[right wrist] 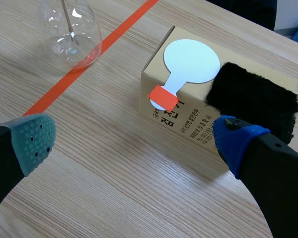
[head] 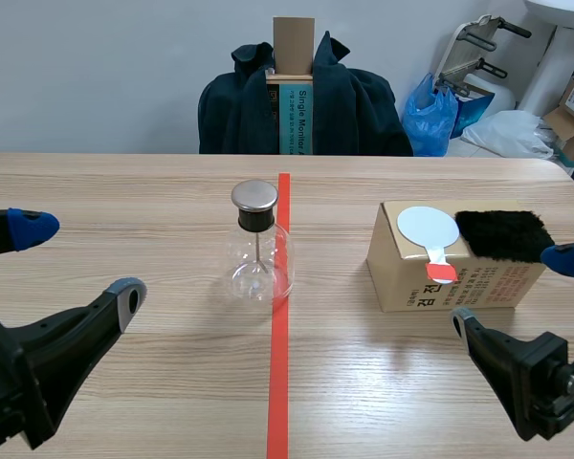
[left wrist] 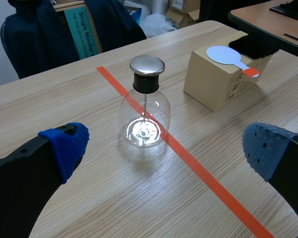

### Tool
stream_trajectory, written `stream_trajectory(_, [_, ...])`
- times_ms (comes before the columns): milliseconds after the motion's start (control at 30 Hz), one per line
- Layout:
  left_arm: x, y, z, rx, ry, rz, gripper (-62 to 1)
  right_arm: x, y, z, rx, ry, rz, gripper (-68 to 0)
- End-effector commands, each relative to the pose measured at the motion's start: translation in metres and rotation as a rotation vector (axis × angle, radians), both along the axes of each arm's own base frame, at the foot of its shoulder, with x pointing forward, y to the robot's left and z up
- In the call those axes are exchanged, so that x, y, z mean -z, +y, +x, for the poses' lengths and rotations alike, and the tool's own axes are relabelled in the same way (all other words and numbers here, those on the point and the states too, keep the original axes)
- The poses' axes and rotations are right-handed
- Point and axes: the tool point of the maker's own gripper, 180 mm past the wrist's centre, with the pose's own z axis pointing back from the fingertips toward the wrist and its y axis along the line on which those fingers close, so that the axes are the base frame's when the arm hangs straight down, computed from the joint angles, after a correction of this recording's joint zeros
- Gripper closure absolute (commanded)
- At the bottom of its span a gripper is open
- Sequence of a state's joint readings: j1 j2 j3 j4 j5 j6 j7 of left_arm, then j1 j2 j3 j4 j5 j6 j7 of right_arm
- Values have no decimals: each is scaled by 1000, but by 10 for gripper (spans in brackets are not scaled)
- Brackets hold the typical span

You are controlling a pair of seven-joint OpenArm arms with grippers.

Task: Do the electroscope experiment.
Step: 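Pick up the white charging plate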

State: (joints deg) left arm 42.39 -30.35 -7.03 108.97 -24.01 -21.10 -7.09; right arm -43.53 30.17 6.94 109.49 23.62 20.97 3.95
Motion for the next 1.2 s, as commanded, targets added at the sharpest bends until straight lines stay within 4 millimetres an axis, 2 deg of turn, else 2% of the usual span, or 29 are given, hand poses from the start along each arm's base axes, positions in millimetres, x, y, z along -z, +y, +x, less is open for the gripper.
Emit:
stream_trajectory(0, [-9,-4,0,11,-25,-16,-623,-10,2,5,-8,-38,13,-679])
stream_trajectory(1067, [-9,-4,0,11,-25,-16,-623,-15,3,7,-11,-63,25,-679])
stream_trajectory(1167, [-9,-4,0,11,-25,-16,-623,-17,4,8,-35,-97,-19,-679])
